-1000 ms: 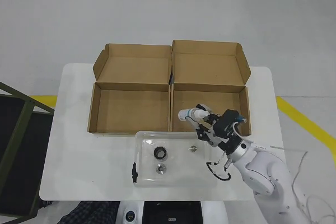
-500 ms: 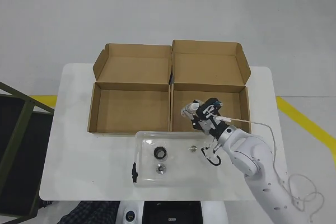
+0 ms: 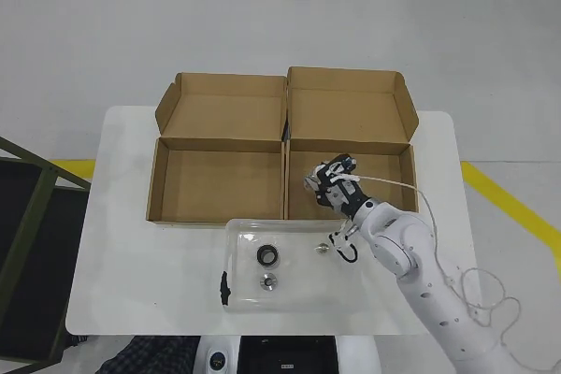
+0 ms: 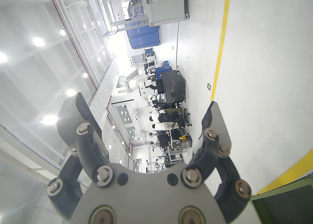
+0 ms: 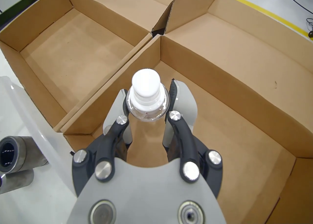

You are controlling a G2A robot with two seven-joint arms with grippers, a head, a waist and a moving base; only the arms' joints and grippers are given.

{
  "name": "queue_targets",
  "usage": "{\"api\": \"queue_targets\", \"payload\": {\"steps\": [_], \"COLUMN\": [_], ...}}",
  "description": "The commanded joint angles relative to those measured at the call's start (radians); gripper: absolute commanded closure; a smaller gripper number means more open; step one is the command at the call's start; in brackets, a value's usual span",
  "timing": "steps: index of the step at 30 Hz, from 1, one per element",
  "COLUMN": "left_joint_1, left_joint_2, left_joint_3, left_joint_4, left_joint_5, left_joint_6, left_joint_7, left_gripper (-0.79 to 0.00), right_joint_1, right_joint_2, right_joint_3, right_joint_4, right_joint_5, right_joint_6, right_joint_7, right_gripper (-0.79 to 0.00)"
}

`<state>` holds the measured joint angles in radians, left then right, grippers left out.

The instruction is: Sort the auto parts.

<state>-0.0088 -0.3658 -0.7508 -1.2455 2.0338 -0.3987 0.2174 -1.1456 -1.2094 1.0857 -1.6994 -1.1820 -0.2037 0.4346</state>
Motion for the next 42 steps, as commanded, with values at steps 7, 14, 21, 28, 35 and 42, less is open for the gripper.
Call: {"api": "queue_targets", "payload": {"steps": [7, 14, 21, 28, 35, 42], "left_joint_1": [0.0, 0.0, 0.0, 0.0, 0.0, 0.0], "left_joint_2": [0.0, 0.0, 0.0, 0.0, 0.0, 0.0], "left_joint_3": [0.0, 0.0, 0.0, 0.0, 0.0, 0.0], "left_joint_4": [0.0, 0.0, 0.0, 0.0, 0.0, 0.0], "left_joint_5": [0.0, 0.0, 0.0, 0.0, 0.0, 0.0], "left_joint_6": [0.0, 0.0, 0.0, 0.0, 0.0, 0.0], "left_joint_7": [0.0, 0.0, 0.0, 0.0, 0.0, 0.0], "left_gripper": [-0.785, -0.785, -0.785, -0.785, -0.785, -0.785], "right_joint_1": [0.041, 0.058, 0.055, 0.014, -0.046, -0.142], "right_joint_2": [-0.014, -0.022, -0.025, -0.016, 0.0, 0.023], "right_joint_3": [-0.041, -0.057, -0.051, -0.006, 0.059, 0.121], "right_joint_4": [0.058, 0.092, 0.074, -0.042, -0.198, -0.367], "right_joint_5": [-0.014, -0.027, -0.031, -0.059, -0.02, -0.052], "right_joint_6": [0.018, 0.026, 0.023, 0.025, -0.077, -0.192], "right_joint_7": [0.004, 0.007, 0.013, 0.018, 0.08, 0.155], "right_gripper": [-0.037, -0.311, -0.785, -0.785, -0.785, -0.785]}}
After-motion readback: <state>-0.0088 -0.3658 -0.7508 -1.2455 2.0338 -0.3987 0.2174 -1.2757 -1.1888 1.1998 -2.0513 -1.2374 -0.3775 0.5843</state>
